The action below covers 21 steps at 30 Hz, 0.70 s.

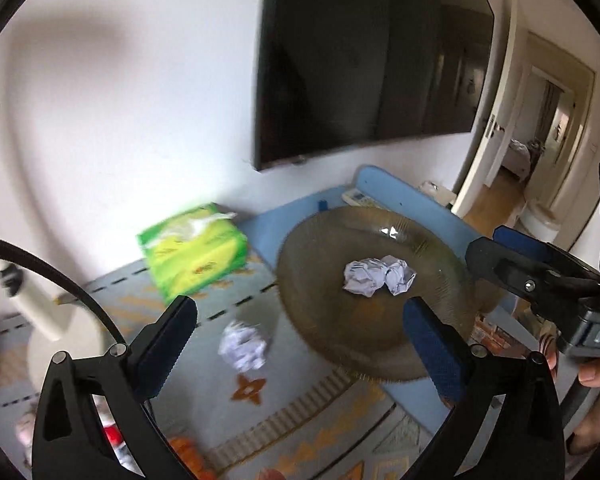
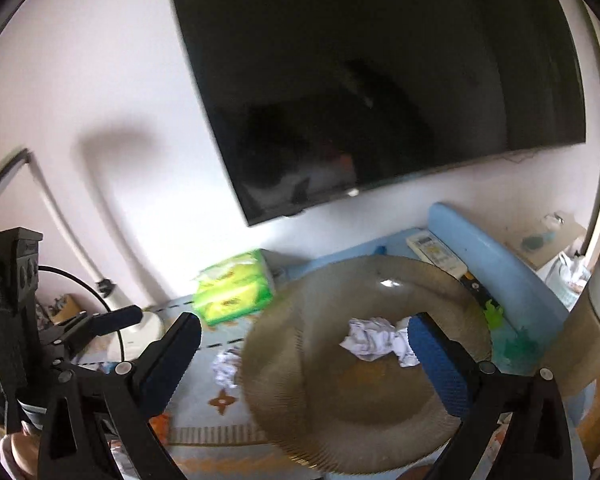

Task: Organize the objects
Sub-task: 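Open both grippers over the bowl to drop the paper balls, then move both grippers back to the clutter and reach for paper balls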

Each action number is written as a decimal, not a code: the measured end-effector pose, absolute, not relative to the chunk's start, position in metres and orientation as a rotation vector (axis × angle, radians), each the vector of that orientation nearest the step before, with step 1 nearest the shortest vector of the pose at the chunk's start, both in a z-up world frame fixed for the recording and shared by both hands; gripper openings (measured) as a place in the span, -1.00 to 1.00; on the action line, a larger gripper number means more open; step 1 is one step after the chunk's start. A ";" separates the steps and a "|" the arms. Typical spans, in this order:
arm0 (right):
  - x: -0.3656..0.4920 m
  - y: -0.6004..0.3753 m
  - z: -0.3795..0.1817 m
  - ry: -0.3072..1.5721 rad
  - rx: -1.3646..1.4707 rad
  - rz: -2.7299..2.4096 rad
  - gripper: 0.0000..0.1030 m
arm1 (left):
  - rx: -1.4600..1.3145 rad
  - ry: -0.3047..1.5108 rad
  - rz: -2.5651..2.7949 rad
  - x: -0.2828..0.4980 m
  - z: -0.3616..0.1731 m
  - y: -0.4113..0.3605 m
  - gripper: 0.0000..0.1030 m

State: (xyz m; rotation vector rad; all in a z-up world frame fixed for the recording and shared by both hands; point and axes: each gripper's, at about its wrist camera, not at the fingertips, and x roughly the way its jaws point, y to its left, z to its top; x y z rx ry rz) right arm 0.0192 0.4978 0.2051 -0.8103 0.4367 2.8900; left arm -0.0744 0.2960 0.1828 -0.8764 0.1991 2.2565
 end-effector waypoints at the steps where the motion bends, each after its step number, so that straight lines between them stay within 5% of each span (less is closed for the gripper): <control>1: 0.023 0.489 0.211 0.427 -0.800 2.904 1.00 | -0.866 0.204 2.269 -0.070 0.189 0.287 0.99; 13: 0.070 0.353 0.268 0.312 -0.701 3.172 1.00 | -0.661 0.260 2.649 0.003 0.304 0.100 0.99; 21: 0.063 0.251 0.194 0.064 -0.964 3.222 1.00 | -0.892 0.223 2.836 -0.002 0.212 -0.018 0.99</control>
